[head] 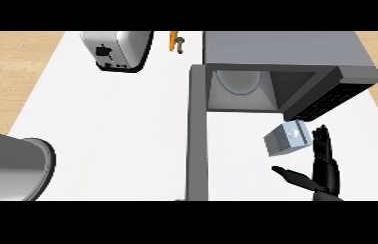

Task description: Pick up the milk, place it into the microwave and close the microwave

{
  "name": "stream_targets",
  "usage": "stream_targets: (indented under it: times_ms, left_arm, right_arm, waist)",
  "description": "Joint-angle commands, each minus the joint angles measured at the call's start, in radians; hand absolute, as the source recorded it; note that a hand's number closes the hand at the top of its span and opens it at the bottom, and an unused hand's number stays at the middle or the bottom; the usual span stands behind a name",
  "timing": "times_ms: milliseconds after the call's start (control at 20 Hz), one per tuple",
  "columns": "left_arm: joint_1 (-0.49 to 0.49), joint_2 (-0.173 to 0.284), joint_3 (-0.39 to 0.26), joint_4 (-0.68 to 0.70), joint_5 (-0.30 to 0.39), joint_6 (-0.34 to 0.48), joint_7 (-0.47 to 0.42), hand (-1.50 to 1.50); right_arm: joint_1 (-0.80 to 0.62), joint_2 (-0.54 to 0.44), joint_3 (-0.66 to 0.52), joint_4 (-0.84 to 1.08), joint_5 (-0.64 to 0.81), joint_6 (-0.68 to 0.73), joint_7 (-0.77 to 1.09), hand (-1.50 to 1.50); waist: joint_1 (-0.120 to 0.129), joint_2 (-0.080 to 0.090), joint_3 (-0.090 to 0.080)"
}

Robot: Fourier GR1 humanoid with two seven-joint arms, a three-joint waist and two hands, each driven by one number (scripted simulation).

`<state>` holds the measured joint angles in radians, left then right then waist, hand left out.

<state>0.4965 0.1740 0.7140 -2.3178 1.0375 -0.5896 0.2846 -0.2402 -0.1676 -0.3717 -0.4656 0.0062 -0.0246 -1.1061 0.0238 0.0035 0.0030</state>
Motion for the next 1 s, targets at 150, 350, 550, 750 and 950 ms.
stream_targets:
  times_ms: [150,350,550,750,950]
  left_arm:
    - [0.004,0.004,0.026,0.013,0.029,-0.04,0.013,-1.5]
    - [-0.04,0.027,0.019,-0.001,0.028,0.024,0.035,-1.5]
    - [-0.04,0.009,0.0,0.029,0.015,-0.021,0.038,-1.5]
    - [-0.01,0.002,0.029,0.022,0.052,-0.045,0.033,-1.5]
    - [-0.034,-0.004,0.033,0.08,0.024,-0.077,0.023,-1.5]
  right_arm:
    - [-0.076,-0.014,-0.024,0.113,-0.021,0.102,-0.15,-1.5]
    - [-0.104,0.024,-0.016,0.137,-0.02,0.129,-0.153,1.5]
    - [-0.13,0.012,0.013,0.144,0.023,0.103,-0.18,1.5]
    - [-0.158,0.036,-0.007,0.133,0.01,0.05,-0.194,1.5]
    - [-0.158,0.051,0.02,0.09,0.013,0.156,-0.206,1.5]
  waist:
    - [-0.001,0.001,0.0]
    - [-0.003,0.004,0.001]
    - [0.005,0.008,0.002]
    - [0.014,0.006,0.002]
    - [0.0,0.003,0.0]
